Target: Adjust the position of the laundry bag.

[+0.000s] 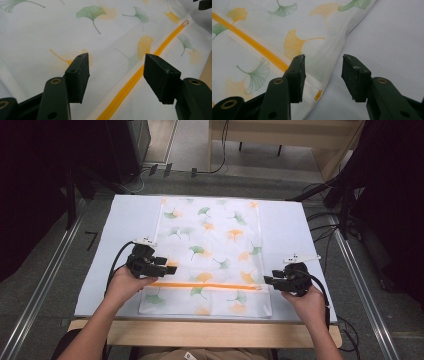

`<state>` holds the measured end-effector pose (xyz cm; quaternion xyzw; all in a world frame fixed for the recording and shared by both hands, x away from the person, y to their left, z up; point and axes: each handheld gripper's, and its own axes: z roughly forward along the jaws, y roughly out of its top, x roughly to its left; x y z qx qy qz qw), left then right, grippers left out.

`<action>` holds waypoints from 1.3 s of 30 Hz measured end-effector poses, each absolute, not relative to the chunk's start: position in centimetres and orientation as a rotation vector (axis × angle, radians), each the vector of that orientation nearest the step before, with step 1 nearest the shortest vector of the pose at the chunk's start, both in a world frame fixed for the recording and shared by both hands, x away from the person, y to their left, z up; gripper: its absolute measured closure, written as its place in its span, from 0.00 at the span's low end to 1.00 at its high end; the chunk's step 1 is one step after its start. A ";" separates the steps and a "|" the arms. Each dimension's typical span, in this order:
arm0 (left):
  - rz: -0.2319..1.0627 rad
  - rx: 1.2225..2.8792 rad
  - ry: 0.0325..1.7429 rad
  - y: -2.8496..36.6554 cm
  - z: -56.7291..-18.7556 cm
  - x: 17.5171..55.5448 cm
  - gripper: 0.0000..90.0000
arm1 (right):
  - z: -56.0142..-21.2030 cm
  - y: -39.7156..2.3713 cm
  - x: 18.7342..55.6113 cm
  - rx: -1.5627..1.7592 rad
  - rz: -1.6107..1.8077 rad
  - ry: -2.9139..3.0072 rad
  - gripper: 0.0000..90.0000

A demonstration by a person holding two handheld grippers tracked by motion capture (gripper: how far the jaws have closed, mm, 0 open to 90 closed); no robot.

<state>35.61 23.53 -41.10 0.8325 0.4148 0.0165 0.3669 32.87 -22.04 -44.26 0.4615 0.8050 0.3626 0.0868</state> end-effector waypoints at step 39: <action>0.017 2.185 0.973 18.1 -41.3 37.1 0.43 | -46.7 -21.4 31.0 1.305 0.956 2.508 0.64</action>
